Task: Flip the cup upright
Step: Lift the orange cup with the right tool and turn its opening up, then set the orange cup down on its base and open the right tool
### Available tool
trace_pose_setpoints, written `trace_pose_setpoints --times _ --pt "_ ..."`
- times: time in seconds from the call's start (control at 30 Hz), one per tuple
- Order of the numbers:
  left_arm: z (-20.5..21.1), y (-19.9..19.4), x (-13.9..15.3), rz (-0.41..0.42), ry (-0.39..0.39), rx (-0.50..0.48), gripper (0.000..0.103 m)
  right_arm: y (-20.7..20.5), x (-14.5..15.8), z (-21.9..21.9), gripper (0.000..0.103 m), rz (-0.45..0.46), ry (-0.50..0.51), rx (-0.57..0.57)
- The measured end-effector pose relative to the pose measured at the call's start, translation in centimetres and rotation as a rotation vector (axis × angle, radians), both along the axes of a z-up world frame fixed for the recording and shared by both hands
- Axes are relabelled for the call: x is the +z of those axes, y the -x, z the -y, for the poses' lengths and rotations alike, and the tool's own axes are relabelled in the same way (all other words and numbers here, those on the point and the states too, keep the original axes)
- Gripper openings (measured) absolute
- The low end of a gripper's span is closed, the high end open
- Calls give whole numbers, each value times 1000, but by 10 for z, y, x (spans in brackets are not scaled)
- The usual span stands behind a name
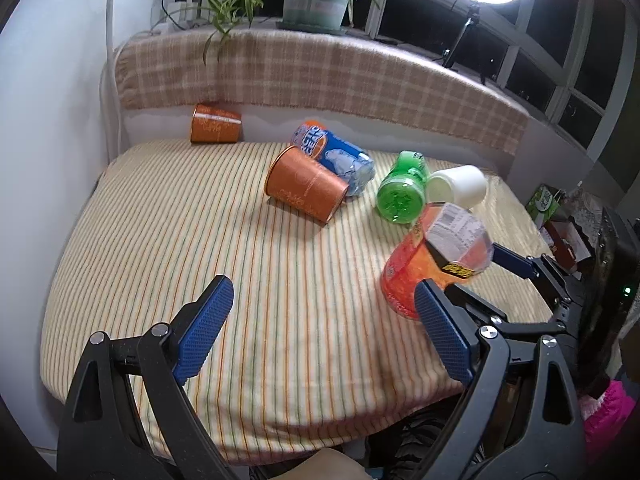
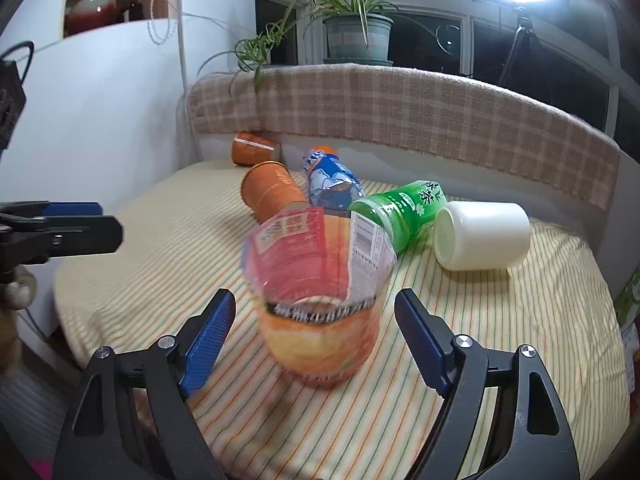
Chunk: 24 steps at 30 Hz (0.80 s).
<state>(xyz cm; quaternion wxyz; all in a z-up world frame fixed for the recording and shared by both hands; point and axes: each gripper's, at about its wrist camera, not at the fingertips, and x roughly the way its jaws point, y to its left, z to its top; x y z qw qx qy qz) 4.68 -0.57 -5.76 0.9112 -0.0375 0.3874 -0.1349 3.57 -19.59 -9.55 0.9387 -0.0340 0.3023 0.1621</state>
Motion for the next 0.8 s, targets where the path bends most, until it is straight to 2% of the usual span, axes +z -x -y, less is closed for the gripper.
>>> trace_pose_setpoints --times 0.17,0.43,0.7,0.8 --pt "7 25 15 126 -29 21 94 30 17 9 82 26 -25 -27" --pt "22 55 37 314 -63 45 94 67 46 28 82 118 -17 -201" --pt "30 76 50 434 -81 68 101 83 65 50 82 214 -42 -328" --pt "30 79 50 453 -80 91 102 88 69 54 82 258 -36 -362"
